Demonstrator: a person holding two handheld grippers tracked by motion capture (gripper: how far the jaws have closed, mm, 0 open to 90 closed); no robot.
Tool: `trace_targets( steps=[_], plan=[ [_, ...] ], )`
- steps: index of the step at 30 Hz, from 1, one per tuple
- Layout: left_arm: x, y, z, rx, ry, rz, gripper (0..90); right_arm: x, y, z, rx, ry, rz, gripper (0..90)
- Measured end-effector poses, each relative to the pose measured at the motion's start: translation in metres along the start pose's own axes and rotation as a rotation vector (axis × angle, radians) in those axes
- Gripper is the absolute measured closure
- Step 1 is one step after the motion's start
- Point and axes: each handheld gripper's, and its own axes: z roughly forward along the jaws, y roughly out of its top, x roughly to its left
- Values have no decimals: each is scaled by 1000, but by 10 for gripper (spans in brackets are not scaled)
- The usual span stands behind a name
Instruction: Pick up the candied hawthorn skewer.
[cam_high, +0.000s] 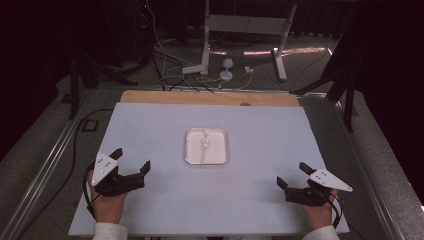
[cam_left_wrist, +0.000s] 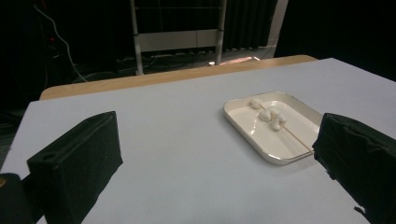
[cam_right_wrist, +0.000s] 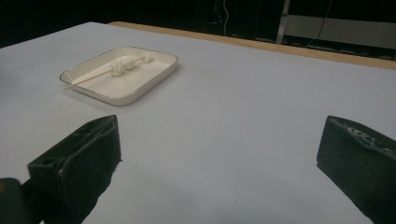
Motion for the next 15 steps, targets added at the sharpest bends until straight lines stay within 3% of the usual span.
trace_targets(
  steps=[6, 15],
  plan=[
    [-4, 8, 12, 4, -27, 8, 29, 0, 0, 1, 2, 2, -1, 0],
    [-14, 16, 34, 36, -18, 30, 24, -1, -1, 1, 6, 3, 1, 0]
  ],
)
